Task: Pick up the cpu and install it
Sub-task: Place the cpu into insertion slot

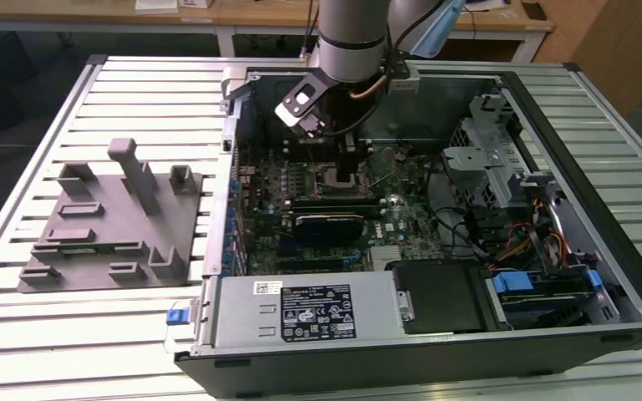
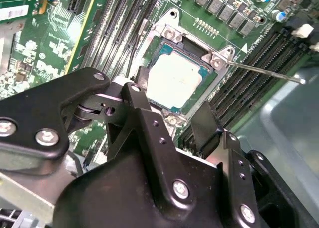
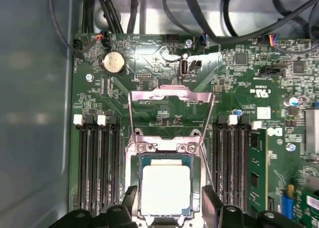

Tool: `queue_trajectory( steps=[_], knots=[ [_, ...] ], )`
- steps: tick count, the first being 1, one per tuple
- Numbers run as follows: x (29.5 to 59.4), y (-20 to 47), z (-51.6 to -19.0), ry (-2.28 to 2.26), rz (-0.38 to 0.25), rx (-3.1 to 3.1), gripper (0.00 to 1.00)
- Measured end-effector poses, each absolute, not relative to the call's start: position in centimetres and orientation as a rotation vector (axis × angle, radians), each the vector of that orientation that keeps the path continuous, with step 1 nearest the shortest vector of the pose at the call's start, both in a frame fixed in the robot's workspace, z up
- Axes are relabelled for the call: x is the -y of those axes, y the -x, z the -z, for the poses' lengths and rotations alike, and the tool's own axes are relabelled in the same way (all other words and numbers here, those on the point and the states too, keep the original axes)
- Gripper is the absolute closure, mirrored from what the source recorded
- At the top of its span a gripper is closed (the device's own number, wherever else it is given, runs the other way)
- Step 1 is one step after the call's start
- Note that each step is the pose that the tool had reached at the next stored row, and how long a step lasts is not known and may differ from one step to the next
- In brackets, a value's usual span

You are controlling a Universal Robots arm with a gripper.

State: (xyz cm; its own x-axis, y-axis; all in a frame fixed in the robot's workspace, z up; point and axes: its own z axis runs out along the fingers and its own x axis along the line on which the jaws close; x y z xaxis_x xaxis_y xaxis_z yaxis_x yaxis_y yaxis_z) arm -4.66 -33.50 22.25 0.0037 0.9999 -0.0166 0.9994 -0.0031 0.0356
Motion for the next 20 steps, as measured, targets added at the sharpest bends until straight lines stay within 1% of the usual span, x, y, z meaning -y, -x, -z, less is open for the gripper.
queue_trajectory(
  steps=[9,10,11,12,14,15,17,18,20],
  knots=[
    [33.50,4.66,-22.68,-2.198,-0.021,-2.191,0.38],
    [33.50,4.66,-22.68,-2.198,-0.021,-2.191,0.40],
    [33.50,4.66,-22.68,-2.198,-0.021,-2.191,0.46],
    [33.50,4.66,-22.68,-2.198,-0.021,-2.191,0.46],
    [33.50,4.66,-22.68,-2.198,-0.021,-2.191,0.58],
    [33.50,4.66,-22.68,-2.198,-0.021,-2.191,0.58],
    [33.50,4.66,-22.68,-2.198,-0.021,-2.191,0.70],
    [33.50,4.66,-22.68,-2.198,-0.021,-2.191,0.70],
    [33.50,4.66,-22.68,-2.198,-0.021,-2.191,0.81]
  ],
)
